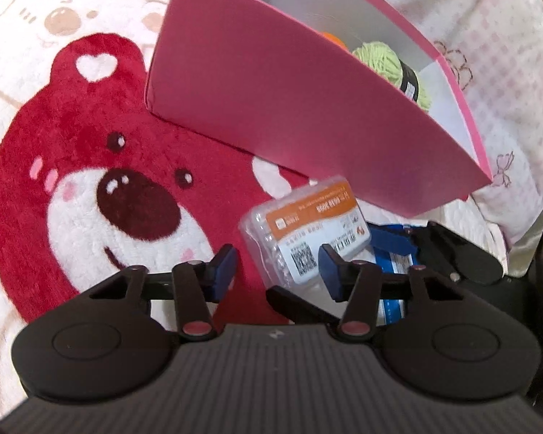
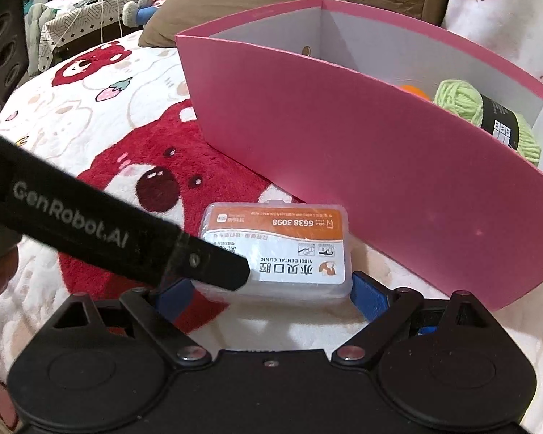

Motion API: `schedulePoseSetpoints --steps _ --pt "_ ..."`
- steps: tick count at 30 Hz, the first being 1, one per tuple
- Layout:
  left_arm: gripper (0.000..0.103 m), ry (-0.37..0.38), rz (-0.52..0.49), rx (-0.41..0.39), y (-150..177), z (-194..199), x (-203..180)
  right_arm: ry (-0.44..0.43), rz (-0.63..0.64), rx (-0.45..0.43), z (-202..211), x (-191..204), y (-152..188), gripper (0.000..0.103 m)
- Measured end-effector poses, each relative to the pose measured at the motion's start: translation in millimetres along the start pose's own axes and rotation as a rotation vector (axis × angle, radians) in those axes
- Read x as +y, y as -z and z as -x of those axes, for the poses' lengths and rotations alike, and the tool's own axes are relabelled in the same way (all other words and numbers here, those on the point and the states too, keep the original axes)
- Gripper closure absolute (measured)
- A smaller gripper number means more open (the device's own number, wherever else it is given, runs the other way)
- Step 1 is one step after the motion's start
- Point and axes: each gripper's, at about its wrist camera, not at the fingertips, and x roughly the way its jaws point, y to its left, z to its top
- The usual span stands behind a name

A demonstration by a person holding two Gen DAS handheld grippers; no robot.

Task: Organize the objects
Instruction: 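Close the left tool on the clear dental-floss case, then lift the floss case with the left tool and carry it over the pink box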

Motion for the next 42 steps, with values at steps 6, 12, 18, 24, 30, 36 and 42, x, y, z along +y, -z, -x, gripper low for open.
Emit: schedulePoseSetpoints --steps 6,12,18,24,30,36,42 --pt "0.061 0.058 0.041 -0.011 -1.6 -4.3 7.1 0.019 -0.012 0.0 0.8 3.6 -0.3 0.009" --pt "0.063 0.057 0.043 0.006 -0.5 -2.2 1.6 0.031 -0.077 0.002 4.3 6.9 -0.1 0.01" --pt "0.059 -0.008 -0.002 0.07 -0.1 -1.7 -8.4 -0.029 -0.193 0.043 10.6 12.7 4.9 0.009" --pt "0.055 -0.039 -0.025 0.071 7.1 -0.6 -10.0 -0.064 -0.264 0.041 5.8 13.7 10.8 0.009" --pt "0.056 -0.026 -0.014 0.048 7.7 -2.7 -5.5 -0.062 -0.295 0.036 -3.7 14.0 8.2 0.008" --pt "0.059 -0.038 -0.018 0.05 7.1 4.9 -9.5 -0.044 -0.286 0.03 -1.5 18.0 7.6 0.008" --pt "0.059 -0.037 -0.035 0.102 10.5 29.4 -13.6 -0.031 -0.209 0.023 20.0 36.0 8.6 0.008"
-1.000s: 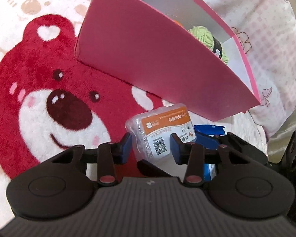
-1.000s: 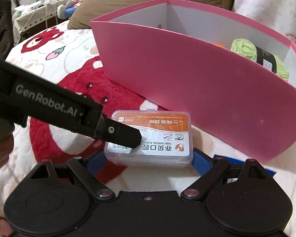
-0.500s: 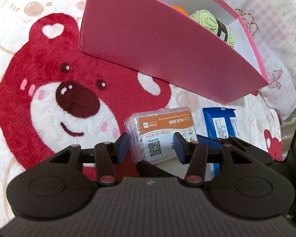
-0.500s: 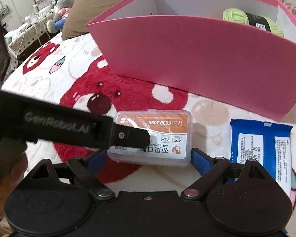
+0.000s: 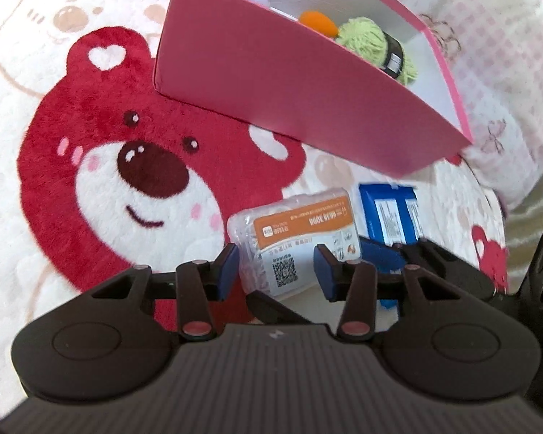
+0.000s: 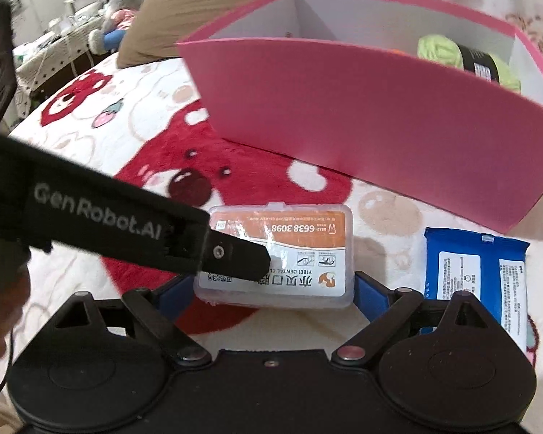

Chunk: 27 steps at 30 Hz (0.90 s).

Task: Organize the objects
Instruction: 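Lift the floss case with the left tool and carry it over the pink box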

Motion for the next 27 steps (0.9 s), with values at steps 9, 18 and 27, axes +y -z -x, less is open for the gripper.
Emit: schedulePoseSetpoints --steps 9,18,27 --pt "0.059 0.001 -0.054 0.001 6.4 21.2 -18.6 0.014 0.015 -0.041 27.8 8.2 2.0 0.008" --pt "0.059 -0.007 -0.064 -0.01 16.3 36.3 -39.2 0.042 0.013 -0.05 54.8 12.1 8.3 0.008" --pt "0.06 -0.014 -0.081 -0.022 22.9 57.2 -63.6 0.055 -0.015 -0.109 82.1 13.7 9.7 0.008"
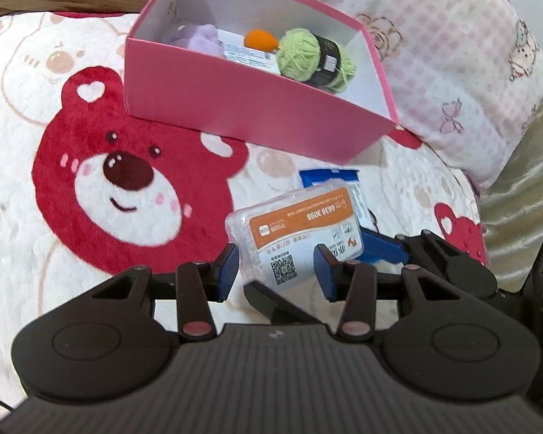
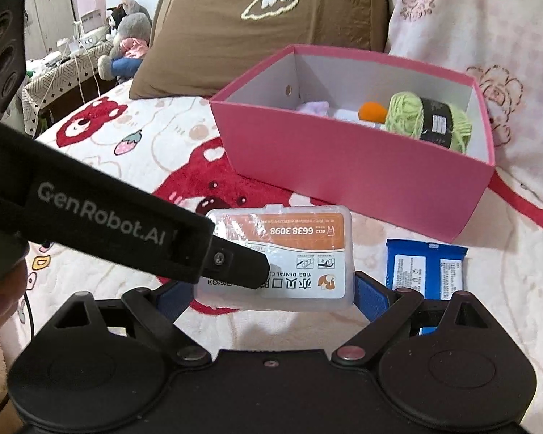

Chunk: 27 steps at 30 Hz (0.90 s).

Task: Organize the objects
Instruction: 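Lift the floss case with the left tool and carry it over the pink box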

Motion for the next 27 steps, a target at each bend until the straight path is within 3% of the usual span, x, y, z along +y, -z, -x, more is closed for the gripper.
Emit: schedulePoseSetpoints --steps 8,15,18,27 --pt "0.06 0.031 -0.016 -0.027 0.5 14.3 -22.4 0.038 -0.079 -0.056 25.5 -10.9 2.3 0.008" --pt "0.06 0.062 -0.045 -0.051 -5.9 27.2 -27.3 0.073 0.011 -0.09 43.0 -3.3 -7.6 0.009" --pt "0.06 0.086 -0.011 -0.045 -9.6 30.6 -20.8 0.078 0.06 -0.083 45.9 1.4 -13.4 0.009" --pt "0.06 0.086 -0.022 -0.095 -21.0 44.7 -22.5 0.028 0.049 -0.084 52.2 -2.3 -29.9 0.009"
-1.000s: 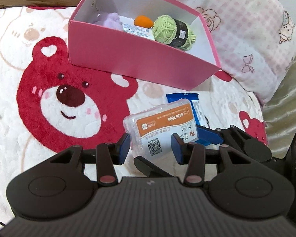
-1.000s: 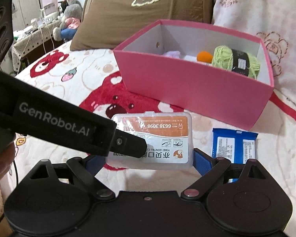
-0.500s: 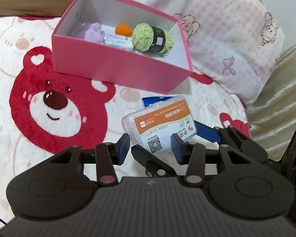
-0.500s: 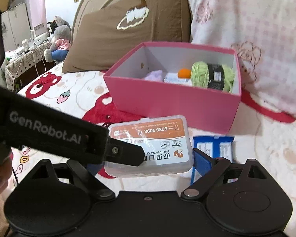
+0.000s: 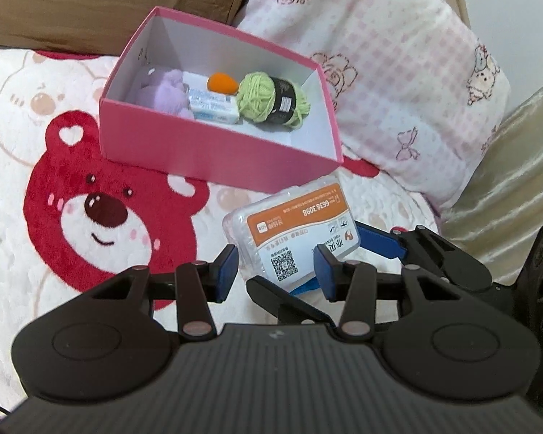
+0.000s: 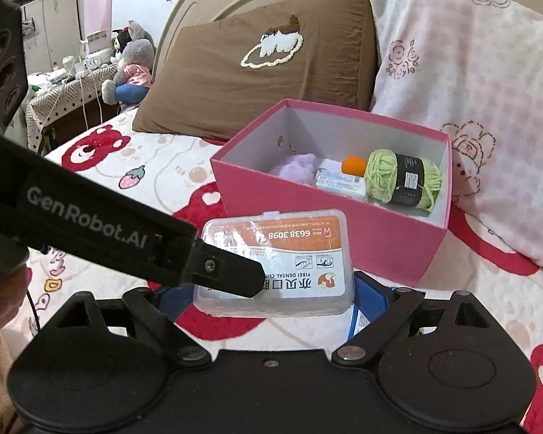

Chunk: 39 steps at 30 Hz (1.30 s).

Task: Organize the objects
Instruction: 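Lift the floss case with the left tool and carry it over the pink box, then lower the floss case into the pink box beside the plush toy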

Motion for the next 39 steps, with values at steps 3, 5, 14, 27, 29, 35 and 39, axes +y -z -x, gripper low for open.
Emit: schedulePoseSetpoints --steps 3,5,14,27,29,35,39 --pt "0.06 0.004 -0.007 -0.016 -6.6 4.0 -3.6 -0.011 0.003 -0.004 2.9 -4.5 -7.7 0.009" --pt "0.06 0.006 -0.004 -0.017 -11.9 4.7 -5.2 -0.019 0.002 -0.007 4.5 -7.3 -12.6 0.009" --pt "0.059 0.012 0.01 -0.029 -46.5 0.4 -6.3 -0.042 -0.007 0.005 -4.9 -24.4 -46.5 0.009" --pt "0.059 -0.075 -0.008 -0.075 -104.7 -30.5 -3.2 -0.096 -0.052 0.022 -51.7 -56.7 -96.1 0.008" --pt "0.059 -0.079 0.015 -0.055 -115.4 -45.8 4.1 -0.11 -0.1 0.035 -67.3 -68.1 -99.3 0.008" --pt "0.058 -0.133 0.004 -0.002 -141.6 -95.6 17.8 -0.137 -0.194 0.09 -114.8 -95.0 -102.2 0.008" --pt "0.057 -0.155 0.015 0.059 -150.0 -127.9 28.2 -0.105 -0.191 0.169 -147.4 -99.5 -98.4 0.009"
